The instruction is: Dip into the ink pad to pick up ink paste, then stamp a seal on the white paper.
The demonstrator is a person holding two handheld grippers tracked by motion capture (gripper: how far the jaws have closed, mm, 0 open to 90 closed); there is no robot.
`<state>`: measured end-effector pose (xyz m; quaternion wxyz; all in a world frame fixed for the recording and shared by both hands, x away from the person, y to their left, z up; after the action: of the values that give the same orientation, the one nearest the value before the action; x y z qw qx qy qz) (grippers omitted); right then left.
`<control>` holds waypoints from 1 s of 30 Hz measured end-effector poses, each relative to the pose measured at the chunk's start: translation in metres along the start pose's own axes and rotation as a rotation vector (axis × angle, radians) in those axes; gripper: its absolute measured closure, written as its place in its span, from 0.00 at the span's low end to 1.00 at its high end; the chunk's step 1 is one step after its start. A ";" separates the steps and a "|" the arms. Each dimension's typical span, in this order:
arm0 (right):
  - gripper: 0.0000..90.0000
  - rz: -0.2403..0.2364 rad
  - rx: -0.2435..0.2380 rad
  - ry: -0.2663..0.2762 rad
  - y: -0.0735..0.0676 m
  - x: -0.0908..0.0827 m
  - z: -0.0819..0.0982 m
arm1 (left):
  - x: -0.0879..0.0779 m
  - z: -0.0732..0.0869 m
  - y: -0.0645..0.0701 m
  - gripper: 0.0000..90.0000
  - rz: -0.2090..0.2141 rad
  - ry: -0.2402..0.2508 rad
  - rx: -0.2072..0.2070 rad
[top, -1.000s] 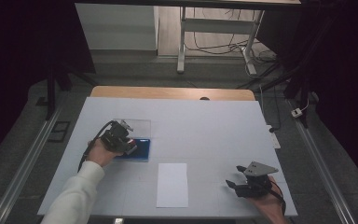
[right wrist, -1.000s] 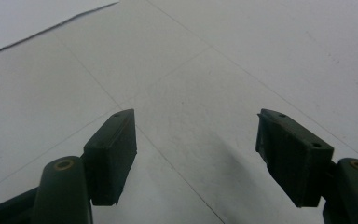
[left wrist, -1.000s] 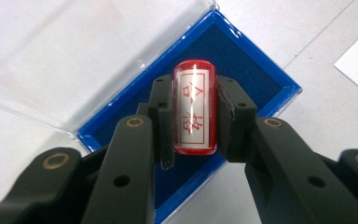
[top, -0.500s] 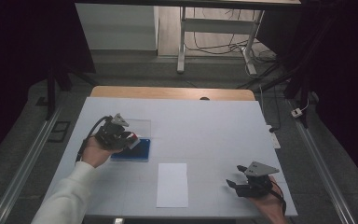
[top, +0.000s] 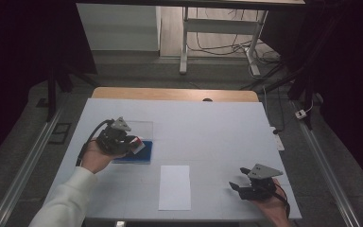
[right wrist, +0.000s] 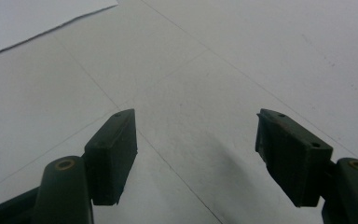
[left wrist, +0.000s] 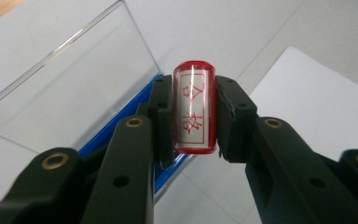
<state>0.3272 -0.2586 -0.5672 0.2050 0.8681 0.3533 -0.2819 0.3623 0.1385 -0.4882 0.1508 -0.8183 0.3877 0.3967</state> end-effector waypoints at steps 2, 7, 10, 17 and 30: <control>0.32 0.000 0.000 0.000 0.000 0.000 0.000 | 0.000 -0.001 0.002 0.78 0.006 0.003 0.002; 0.32 -0.001 0.000 -0.001 0.000 0.000 0.000 | -0.001 -0.004 0.009 0.78 0.023 0.015 0.008; 0.32 0.002 -0.001 -0.003 0.000 0.000 0.000 | -0.001 -0.005 0.014 0.78 0.039 0.019 0.015; 0.32 -0.003 0.000 -0.007 -0.001 0.001 0.001 | 0.000 -0.009 0.027 0.78 0.074 0.024 0.036; 0.32 -0.004 0.000 -0.009 -0.002 0.001 0.001 | 0.005 -0.017 0.051 0.78 0.117 0.031 0.079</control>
<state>0.3263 -0.2576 -0.5691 0.2060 0.8662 0.3541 -0.2862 0.3343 0.0931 -0.4782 0.1537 -0.7936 0.4527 0.3764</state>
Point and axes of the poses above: each handheld gripper's, and its own axes: x roughly forward along the jaws, z roughly out of its underside, y roughly to its right, the point moved 8 cm from there along x, roughly forward along the jaws, and after that the axes turned 4 degrees about z, right-handed, at the moved point
